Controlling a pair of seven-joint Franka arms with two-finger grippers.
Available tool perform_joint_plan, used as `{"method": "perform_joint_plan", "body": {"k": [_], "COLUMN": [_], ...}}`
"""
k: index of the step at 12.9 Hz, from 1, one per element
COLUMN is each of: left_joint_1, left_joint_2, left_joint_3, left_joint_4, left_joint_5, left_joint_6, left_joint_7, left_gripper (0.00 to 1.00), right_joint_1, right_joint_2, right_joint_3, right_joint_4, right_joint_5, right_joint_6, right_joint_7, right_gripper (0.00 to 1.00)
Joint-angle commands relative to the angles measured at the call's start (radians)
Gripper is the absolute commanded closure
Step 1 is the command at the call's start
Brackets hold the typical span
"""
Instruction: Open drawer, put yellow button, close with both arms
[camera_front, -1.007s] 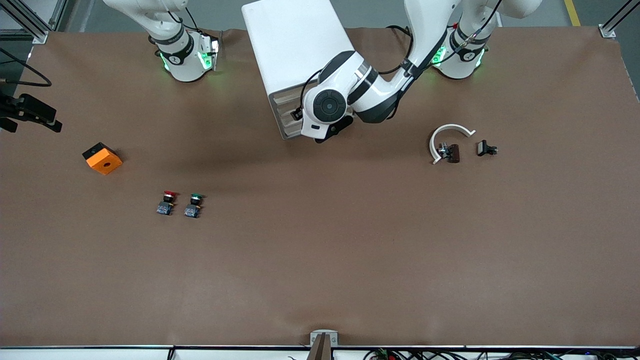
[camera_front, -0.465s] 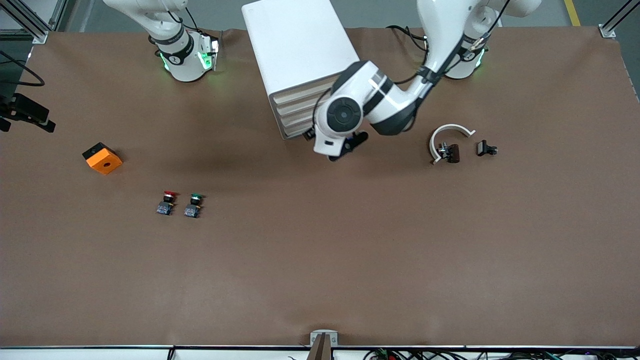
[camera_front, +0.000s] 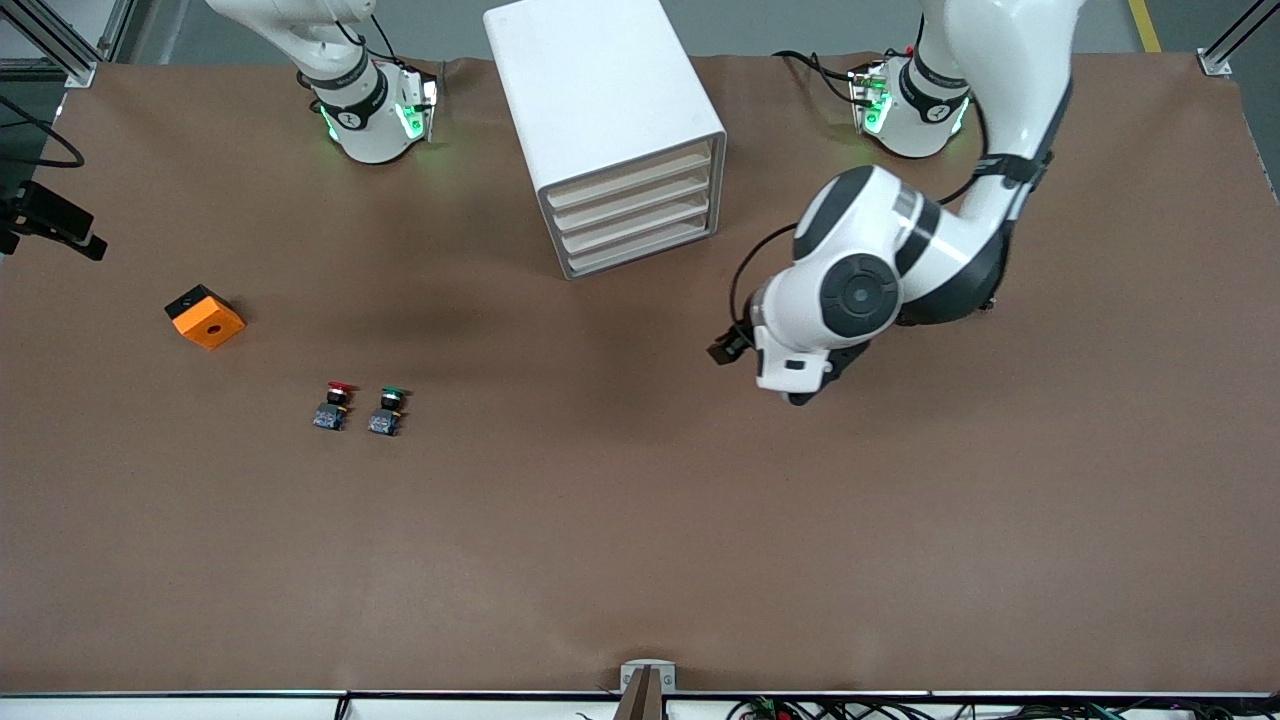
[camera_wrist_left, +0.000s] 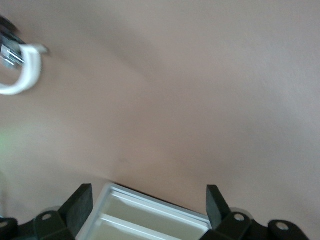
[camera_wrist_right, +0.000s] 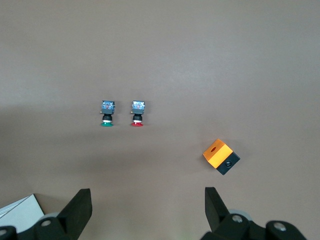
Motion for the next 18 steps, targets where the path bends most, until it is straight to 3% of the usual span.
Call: {"method": "perform_joint_plan", "body": {"k": [1,3,7,10,13,17,18], "left_joint_1": [0.076,0.133,0.137,0.161,0.252,0.247,0.249], "left_joint_2": [-0.087,-0.159,-0.306,-0.447,-0.506,-0.608,-0.627], "left_joint_3": [-0.009,0.006,0.188,0.315,0.331,0.327,0.325], "left_joint_4": [-0.016,-0.017,-0.028,-0.135,-0.198,-0.367,-0.370], "left_joint_5": [0.037,0.033,0.021,0.026,0.043,0.118,0.118], "left_joint_6": [-0.087,-0.154,-0.278,-0.296,-0.270,-0.074,-0.067], "left_joint_7": [0.124,0.266,0.652,0.978,1.218,1.227,1.227], "left_gripper": [0.00,0.00,0.00,0.00,0.00,0.00,0.00], "right_joint_1": [0.002,0.002,-0.001,0.001,0.002,-0.001,-0.004], "right_joint_2": [-0.024,-0.024,-0.022,-0.024,-0.038,-0.038,-0.038], "right_joint_3": [0.002,0.000,-0.003,-0.003,0.002,-0.003,-0.003], "right_joint_4": [-0.019,-0.019,-0.019,-0.013,-0.013,-0.016,-0.019], "right_joint_5": [0.012,0.012,0.012,0.012,0.012,0.012,0.014], "right_joint_6": [-0.005,-0.005,-0.002,-0.016,-0.033,-0.025,-0.025], "right_joint_7": [0.016,0.010,0.010,0.010,0.015,0.022,0.024], "right_gripper": [0.00,0.00,0.00,0.00,0.00,0.00,0.00]}}
